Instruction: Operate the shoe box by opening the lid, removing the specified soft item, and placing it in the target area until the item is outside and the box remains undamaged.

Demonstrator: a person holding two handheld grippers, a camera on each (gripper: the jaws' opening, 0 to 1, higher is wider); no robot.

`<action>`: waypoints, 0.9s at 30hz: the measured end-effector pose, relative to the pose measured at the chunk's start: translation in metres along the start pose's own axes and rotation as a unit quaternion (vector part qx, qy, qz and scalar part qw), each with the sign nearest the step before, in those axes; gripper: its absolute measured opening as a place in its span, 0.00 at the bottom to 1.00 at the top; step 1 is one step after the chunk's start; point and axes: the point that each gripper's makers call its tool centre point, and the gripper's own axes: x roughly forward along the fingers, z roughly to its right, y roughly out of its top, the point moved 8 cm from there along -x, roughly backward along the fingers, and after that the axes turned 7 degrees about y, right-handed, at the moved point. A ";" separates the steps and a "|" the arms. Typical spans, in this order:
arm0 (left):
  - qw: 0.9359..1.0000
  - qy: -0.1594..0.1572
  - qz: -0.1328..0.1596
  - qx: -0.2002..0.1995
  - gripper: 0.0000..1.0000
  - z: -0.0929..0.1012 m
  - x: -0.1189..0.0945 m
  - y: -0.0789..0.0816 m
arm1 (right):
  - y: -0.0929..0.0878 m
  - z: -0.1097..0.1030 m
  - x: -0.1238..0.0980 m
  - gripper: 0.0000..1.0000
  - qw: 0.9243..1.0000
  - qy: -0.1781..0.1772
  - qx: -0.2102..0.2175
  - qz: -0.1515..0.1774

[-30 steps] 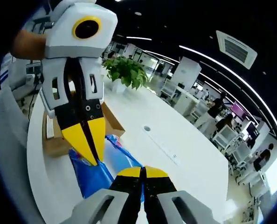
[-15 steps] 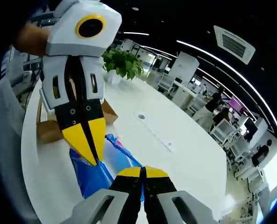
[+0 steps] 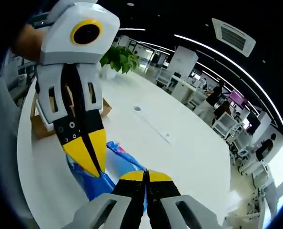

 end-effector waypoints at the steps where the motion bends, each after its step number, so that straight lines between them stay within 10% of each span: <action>1: 1.000 -0.001 0.000 0.000 0.00 0.000 0.003 0.000 | -0.003 0.002 0.000 0.00 1.000 -0.001 0.002 -0.002; 27: 1.000 -0.024 -0.020 -0.003 0.00 0.003 0.074 -0.013 | -0.061 0.019 0.013 0.00 0.998 -0.009 0.051 -0.037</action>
